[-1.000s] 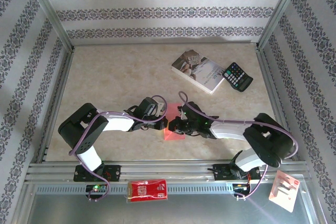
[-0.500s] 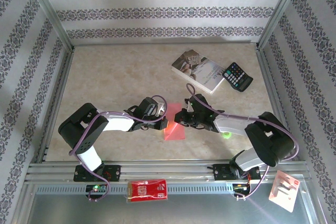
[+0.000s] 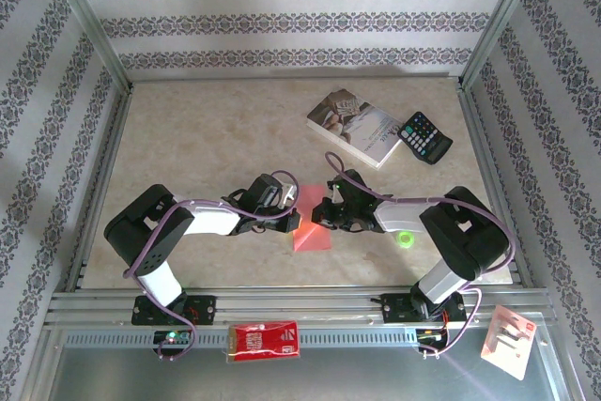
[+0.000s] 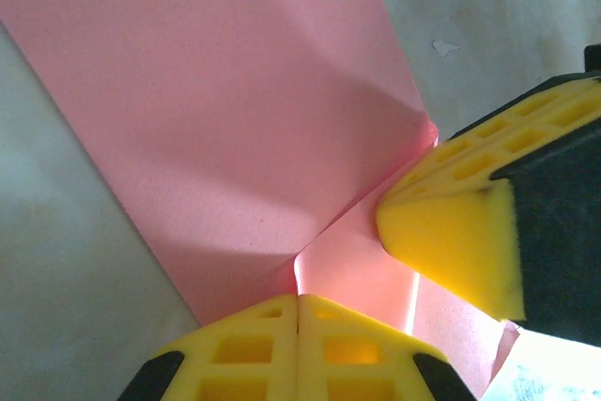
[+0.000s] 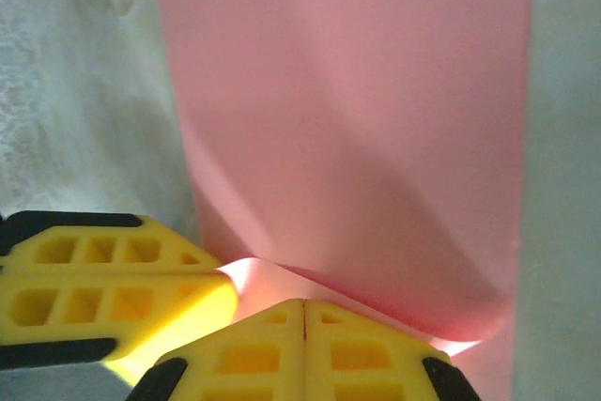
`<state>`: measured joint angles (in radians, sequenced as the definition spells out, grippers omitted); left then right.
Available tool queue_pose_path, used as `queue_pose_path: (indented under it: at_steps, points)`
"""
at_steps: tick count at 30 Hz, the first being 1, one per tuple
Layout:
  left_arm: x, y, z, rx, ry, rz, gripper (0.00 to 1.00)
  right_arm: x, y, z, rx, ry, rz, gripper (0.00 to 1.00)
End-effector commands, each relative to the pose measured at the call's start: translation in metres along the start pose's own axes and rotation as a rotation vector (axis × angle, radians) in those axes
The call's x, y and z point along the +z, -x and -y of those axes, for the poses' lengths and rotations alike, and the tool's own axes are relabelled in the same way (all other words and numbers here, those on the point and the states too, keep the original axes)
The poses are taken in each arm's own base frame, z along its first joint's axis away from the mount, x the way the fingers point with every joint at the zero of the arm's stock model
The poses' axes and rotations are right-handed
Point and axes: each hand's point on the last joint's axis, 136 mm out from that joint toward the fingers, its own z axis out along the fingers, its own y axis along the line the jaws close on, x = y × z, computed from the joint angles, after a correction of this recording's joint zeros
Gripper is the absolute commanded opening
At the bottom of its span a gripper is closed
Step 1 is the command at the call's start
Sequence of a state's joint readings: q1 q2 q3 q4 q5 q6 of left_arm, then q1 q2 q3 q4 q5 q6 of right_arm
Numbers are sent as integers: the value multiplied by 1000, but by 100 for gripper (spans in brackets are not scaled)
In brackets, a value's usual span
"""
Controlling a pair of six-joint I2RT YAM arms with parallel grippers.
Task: Fold a paper plane with a square sheet of paper (pick it up from the middle)
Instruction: Fold the triangle at the bottom-center of the table.
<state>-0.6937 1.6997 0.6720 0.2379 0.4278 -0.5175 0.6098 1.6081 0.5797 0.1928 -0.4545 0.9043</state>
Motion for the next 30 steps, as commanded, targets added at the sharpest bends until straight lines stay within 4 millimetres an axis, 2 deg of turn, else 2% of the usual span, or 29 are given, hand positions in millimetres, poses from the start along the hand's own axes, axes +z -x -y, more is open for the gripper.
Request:
queue_pose_path:
  at_steps: [1,7,12,14,19,24,28,30]
  points:
    - [3,-56,-54,-74,213,-162,0,3,-4,14,-7,-23,-12,0]
    - [4,-54,-53,-69,209,-164,0,4,-6,19,-10,-35,-20,0]
    - [2,-44,-45,-61,194,-146,0,6,-8,25,-2,-49,-26,0]
    - [-1,-38,-40,-59,187,-134,4,6,-9,26,0,-53,-28,0]
    - [-16,-19,-21,-58,150,-86,18,6,-13,32,9,-65,-30,0]
    - [-36,-12,-7,-77,125,-36,33,6,-15,35,14,-71,-33,0]
    - [-53,-17,12,-72,82,7,34,6,-15,35,14,-70,-34,0]
    - [-56,-22,28,-52,30,12,28,7,-15,35,13,-71,-35,0]
